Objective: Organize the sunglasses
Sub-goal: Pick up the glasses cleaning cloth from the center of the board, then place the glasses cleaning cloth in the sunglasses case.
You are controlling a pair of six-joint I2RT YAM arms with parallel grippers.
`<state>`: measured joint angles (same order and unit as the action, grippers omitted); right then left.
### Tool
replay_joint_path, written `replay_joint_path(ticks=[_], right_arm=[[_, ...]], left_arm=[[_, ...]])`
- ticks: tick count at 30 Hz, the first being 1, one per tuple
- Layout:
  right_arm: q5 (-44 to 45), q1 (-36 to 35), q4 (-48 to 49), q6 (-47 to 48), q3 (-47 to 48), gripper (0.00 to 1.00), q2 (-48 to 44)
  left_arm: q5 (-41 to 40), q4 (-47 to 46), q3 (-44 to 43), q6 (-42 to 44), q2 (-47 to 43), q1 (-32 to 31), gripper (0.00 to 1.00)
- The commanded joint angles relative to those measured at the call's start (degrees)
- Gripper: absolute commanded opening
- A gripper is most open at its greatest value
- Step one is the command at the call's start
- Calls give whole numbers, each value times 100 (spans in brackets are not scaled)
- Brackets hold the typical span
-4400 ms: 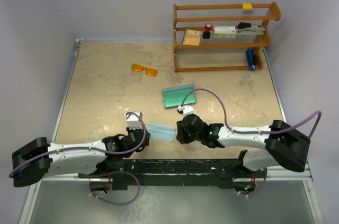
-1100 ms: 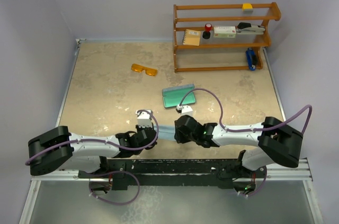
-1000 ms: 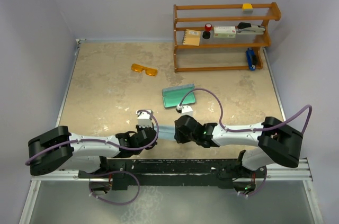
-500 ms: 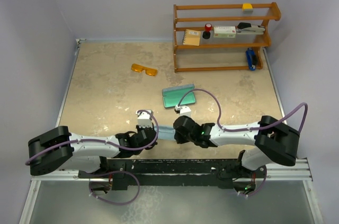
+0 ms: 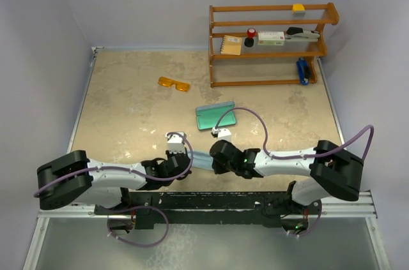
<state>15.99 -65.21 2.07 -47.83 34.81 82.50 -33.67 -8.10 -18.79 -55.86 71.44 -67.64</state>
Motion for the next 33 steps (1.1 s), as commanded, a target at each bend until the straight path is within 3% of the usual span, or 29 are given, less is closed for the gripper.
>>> replay_joint_path(ticks=[1, 11, 21, 33], right_arm=[[239, -13, -413, 223, 273, 0, -310], [484, 246, -716, 702, 562, 0, -623], [211, 997, -916, 1184, 732, 0, -966], [-118, 1669, -963, 1860, 1353, 0, -542]], left_arm=[[-33, -79, -321, 184, 209, -39, 0], [-164, -155, -864, 378, 520, -39, 0], [-501, 79, -1558, 705, 727, -17, 0], [-1008, 19, -2099, 927, 1086, 264, 0]])
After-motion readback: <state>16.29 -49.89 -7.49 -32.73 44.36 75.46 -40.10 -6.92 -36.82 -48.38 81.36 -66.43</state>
